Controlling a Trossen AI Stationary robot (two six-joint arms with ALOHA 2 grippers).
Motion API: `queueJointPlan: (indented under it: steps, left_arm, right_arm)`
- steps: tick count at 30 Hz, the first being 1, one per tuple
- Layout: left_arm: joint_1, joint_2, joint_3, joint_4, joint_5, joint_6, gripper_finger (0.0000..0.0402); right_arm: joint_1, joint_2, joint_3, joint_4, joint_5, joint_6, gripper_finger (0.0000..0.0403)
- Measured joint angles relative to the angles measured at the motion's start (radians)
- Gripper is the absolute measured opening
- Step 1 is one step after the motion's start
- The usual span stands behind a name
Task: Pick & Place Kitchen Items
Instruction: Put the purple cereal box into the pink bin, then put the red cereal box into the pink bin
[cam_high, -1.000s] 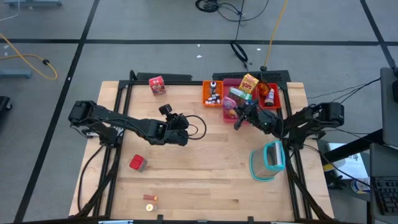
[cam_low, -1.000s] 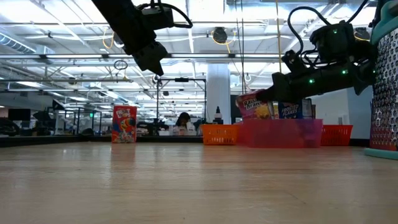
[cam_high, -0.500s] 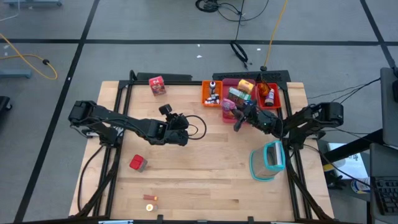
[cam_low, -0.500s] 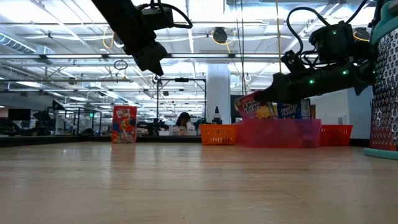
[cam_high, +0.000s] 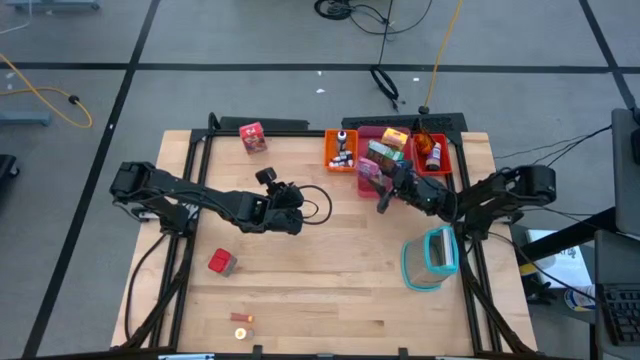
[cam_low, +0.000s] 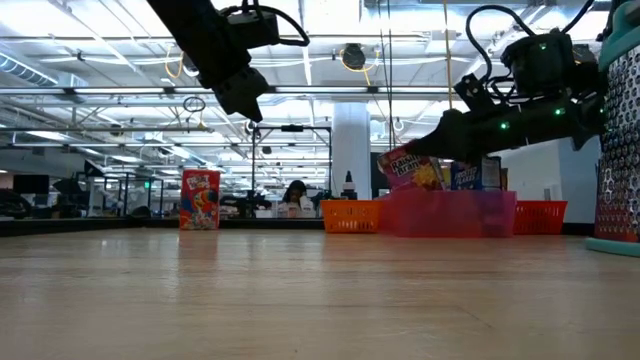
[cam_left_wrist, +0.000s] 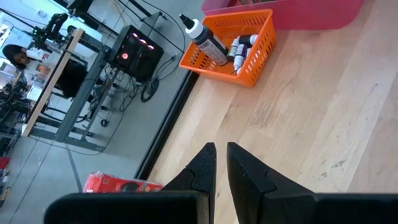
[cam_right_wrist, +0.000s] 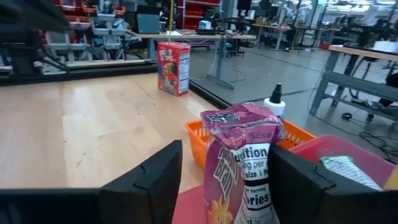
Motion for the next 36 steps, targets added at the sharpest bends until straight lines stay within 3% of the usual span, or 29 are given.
queueJointPlan:
  steps: [7, 22, 36]
  left_arm:
    - [0.000, 0.000, 0.000, -0.002, 0.000, 0.000, 0.0042]
    - [0.000, 0.000, 0.000, -0.002, 0.000, -0.001, 0.0042]
    - [0.031, 0.000, 0.000, -0.034, -0.042, 0.000, 0.0042]
  right_arm:
    - [0.017, -0.043, 0.000, -0.097, 0.000, -0.003, 0.0218]
    - [0.016, -0.044, 0.000, -0.090, 0.003, -0.032, 0.0263]
    - [0.017, -0.177, 0.000, -0.072, 0.002, -0.079, 0.0262]
